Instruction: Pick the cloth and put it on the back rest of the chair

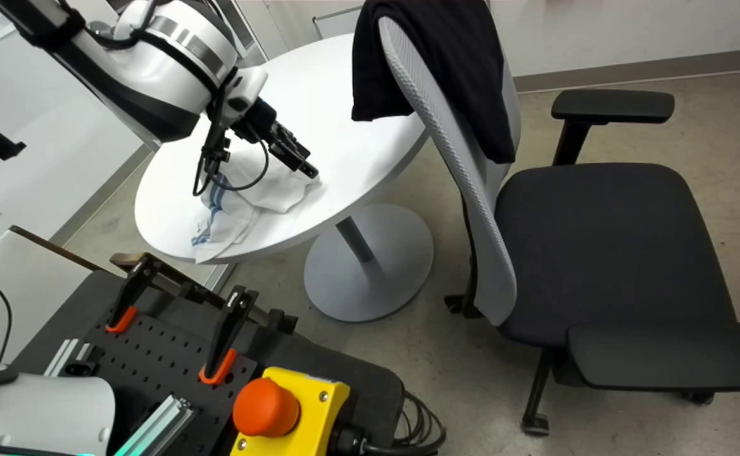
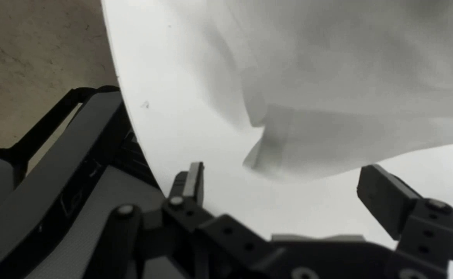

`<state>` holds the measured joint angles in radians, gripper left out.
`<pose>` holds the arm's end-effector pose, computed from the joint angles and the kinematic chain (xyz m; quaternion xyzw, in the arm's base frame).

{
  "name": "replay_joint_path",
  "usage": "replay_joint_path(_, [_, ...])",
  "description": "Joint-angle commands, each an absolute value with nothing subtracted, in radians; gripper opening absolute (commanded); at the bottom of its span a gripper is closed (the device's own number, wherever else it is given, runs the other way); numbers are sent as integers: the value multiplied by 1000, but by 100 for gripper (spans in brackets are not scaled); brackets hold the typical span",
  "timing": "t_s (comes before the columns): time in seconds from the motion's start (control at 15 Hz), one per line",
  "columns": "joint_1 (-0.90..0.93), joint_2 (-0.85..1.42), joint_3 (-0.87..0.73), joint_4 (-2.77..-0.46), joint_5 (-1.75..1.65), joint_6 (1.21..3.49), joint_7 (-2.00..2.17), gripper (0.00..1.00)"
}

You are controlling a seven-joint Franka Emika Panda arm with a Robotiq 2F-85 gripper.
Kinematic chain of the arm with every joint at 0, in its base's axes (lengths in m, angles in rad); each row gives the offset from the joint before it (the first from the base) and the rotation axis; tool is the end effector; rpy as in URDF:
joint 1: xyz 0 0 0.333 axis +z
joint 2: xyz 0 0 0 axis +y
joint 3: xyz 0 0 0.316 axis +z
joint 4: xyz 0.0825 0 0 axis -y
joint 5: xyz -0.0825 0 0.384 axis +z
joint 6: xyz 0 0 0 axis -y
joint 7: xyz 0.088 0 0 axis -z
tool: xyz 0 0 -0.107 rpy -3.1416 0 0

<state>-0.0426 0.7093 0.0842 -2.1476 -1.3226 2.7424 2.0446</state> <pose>0.5013 0.0645 0.0524 0.9120 -0.3651 0.1440 0.1192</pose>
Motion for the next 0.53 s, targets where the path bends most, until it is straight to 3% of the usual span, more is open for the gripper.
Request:
replay_joint_path(0.0, [-21,762,92,-2088,-1332,2753,2073,100])
replay_joint_path(0.27, [-16,777,104,-2079,-1315,2747,2068,100])
replay_joint_path(0.33, [-19,780,106,-2078,-1309,2747,2064,75])
replay_joint_path(0.47, [-20,777,105,-2081,-1310,2749,2069,68])
